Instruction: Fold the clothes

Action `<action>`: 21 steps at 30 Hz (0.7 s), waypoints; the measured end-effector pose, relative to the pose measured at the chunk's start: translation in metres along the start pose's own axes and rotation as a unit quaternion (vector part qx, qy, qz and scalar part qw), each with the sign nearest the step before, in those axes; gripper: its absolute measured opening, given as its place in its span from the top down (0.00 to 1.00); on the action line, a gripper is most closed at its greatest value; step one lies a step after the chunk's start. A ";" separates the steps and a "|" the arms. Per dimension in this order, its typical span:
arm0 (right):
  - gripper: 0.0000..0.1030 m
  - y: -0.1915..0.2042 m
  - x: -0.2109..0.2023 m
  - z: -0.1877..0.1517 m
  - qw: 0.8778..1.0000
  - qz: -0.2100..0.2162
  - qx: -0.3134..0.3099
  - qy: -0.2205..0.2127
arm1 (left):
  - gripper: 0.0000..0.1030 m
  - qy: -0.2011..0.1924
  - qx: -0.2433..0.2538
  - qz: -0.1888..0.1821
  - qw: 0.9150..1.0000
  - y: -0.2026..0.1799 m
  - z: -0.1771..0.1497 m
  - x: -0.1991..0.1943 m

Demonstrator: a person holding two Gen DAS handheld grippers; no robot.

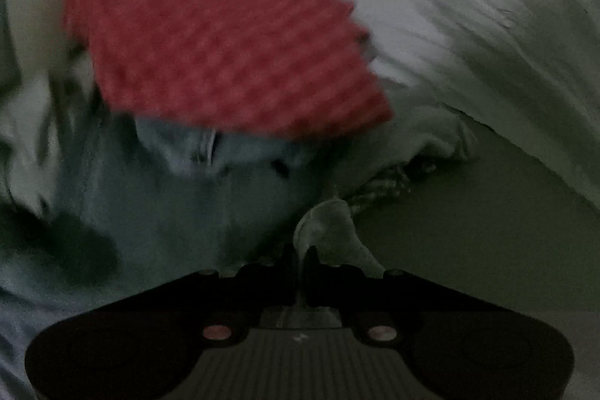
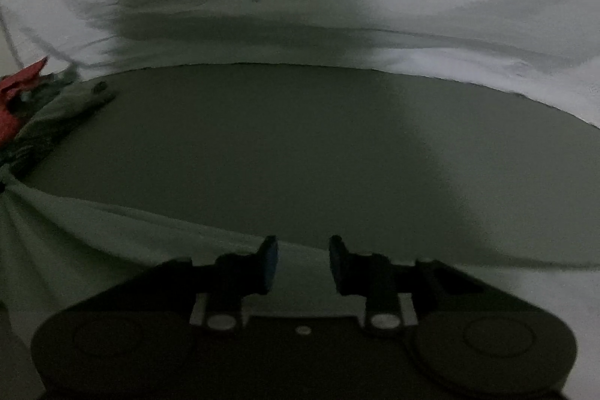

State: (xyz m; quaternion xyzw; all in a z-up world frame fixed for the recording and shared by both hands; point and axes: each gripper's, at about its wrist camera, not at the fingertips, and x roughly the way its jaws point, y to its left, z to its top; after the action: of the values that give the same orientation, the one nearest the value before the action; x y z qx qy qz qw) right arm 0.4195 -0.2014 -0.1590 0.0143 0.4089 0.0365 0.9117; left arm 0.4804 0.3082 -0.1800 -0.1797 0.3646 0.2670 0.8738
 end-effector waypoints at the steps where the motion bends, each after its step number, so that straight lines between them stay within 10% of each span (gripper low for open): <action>1: 0.64 -0.011 -0.004 -0.005 1.000 -0.013 0.014 0.005 | 0.85 0.008 0.004 -0.003 1.000 -0.002 -0.001 0.001; 6: 0.49 -0.072 -0.035 -0.039 0.989 -0.105 0.101 0.018 | 0.50 0.009 0.027 0.012 1.000 -0.013 -0.011 -0.028; 10: 0.41 -0.126 -0.077 -0.076 0.963 -0.199 0.181 -0.005 | 0.41 0.018 -0.034 0.007 0.999 0.008 -0.033 -0.064; 17: 0.33 -0.219 -0.136 -0.138 0.880 -0.331 0.337 -0.046 | 0.38 0.067 -0.111 0.001 0.992 0.042 -0.084 -0.097; 21: 0.29 -0.281 -0.147 -0.171 0.829 -0.324 0.448 -0.080 | 0.37 0.082 -0.157 -0.017 0.984 0.052 -0.107 -0.109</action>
State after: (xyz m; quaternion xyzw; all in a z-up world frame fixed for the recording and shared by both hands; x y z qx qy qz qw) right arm 0.2100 -0.4936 -0.1789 0.2908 0.2869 -0.4500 0.7941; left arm 0.3268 0.2590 -0.1777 -0.3425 0.3852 0.2901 0.8063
